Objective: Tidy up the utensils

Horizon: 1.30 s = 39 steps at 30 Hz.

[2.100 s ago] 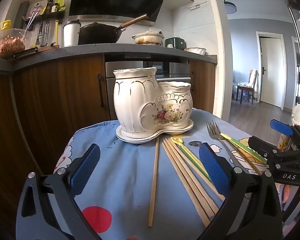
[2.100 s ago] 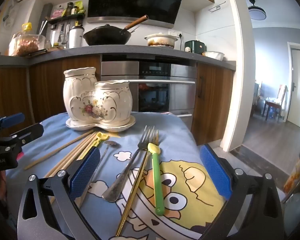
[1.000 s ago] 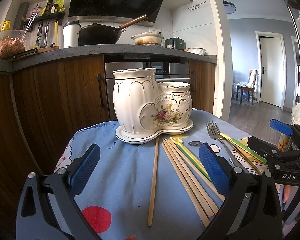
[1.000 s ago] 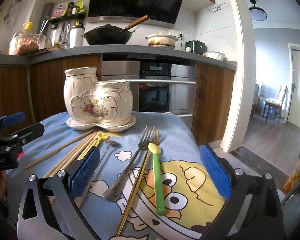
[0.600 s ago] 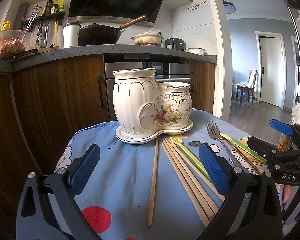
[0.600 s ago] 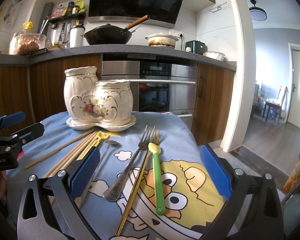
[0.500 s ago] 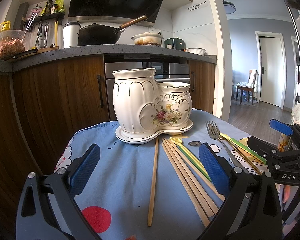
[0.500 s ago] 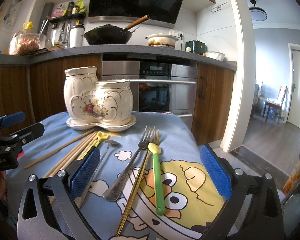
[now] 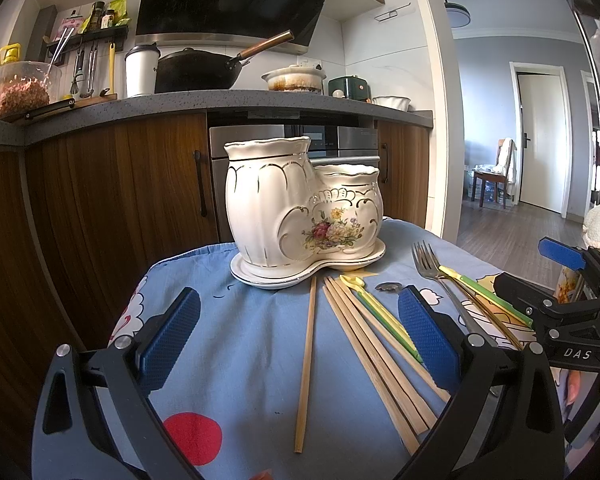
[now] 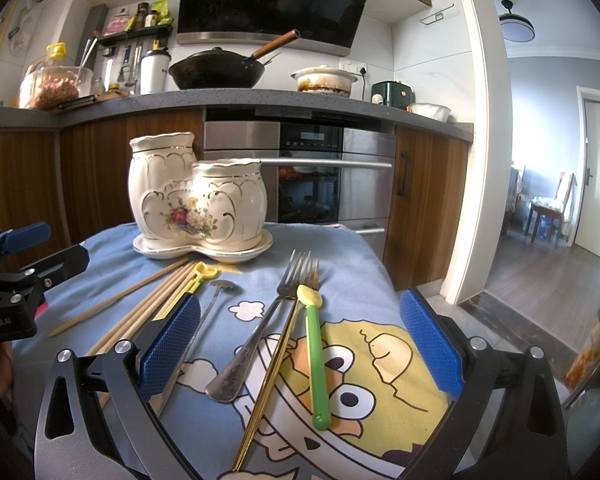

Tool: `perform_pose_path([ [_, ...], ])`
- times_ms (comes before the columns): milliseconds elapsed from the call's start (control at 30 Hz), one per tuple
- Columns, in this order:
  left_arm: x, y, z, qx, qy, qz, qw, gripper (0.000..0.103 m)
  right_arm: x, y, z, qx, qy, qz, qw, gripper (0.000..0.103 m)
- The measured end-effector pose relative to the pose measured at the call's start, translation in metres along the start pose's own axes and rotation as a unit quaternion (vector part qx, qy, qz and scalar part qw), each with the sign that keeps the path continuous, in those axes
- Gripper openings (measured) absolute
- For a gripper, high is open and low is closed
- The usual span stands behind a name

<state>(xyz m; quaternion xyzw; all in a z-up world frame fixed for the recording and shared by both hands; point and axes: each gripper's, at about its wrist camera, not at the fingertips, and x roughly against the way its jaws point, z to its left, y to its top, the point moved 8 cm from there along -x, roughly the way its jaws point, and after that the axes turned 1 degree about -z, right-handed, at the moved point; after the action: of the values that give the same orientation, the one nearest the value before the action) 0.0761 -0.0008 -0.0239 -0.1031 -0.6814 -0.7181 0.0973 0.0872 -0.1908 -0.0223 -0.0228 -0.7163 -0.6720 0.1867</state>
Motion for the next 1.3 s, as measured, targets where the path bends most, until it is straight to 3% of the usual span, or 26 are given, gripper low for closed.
perform_pose_path([
  [1000, 0.005, 0.005, -0.005, -0.005, -0.001, 0.002, 1.0000, 0.098, 0.000, -0.001, -0.003, -0.016, 0.001, 0.001, 1.000, 0.099],
  [1100, 0.000, 0.000, -0.004, -0.006, -0.001, 0.011, 0.9999, 0.098, -0.003, 0.000, -0.006, -0.027, 0.004, 0.005, 1.000, 0.099],
  [1300, -0.021, -0.005, -0.001, -0.004, -0.019, 0.071, 0.9973, 0.098, 0.001, 0.007, -0.010, -0.037, 0.018, 0.008, 0.999, 0.099],
])
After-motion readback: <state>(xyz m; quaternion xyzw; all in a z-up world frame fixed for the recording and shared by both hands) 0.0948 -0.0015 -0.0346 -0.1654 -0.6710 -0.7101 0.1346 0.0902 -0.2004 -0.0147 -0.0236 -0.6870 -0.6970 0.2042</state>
